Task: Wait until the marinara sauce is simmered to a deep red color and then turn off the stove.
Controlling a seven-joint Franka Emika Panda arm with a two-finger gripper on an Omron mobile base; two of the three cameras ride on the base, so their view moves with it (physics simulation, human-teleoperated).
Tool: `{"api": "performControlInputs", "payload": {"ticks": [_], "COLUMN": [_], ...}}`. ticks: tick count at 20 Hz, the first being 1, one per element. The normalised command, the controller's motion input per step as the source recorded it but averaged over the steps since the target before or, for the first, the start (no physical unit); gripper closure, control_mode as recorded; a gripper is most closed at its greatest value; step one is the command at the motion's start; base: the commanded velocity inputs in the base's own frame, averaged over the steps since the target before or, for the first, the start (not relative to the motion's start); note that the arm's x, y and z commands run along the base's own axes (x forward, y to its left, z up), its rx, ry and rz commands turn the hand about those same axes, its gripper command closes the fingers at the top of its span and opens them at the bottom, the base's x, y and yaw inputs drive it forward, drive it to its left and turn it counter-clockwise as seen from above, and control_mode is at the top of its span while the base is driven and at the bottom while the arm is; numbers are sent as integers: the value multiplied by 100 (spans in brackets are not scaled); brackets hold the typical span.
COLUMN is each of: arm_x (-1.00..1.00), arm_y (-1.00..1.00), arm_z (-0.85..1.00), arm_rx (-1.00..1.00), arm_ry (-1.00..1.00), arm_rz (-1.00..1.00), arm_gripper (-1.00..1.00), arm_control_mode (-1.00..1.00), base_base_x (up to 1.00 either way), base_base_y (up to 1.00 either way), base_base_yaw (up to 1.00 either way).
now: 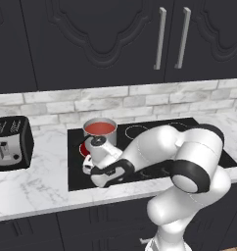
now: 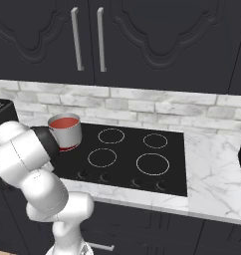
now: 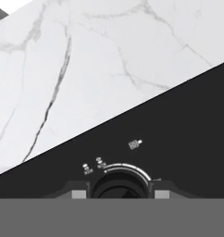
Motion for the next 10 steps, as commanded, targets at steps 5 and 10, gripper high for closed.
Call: {"api": "performControlInputs", "payload": {"ticks": [5,10], "arm_x": [0,0], "arm_y": [-13,-24], "arm_z": [0,-4], "arm_rx": [0,1], "arm_ry": [13,15], "arm_rz": [-16,-22], "arm_gripper": [100,100], "arm_control_mode": [-100,-100], "base_base_x": [0,0], "base_base_y": [0,0], "base_base_yaw": [0,0]}}
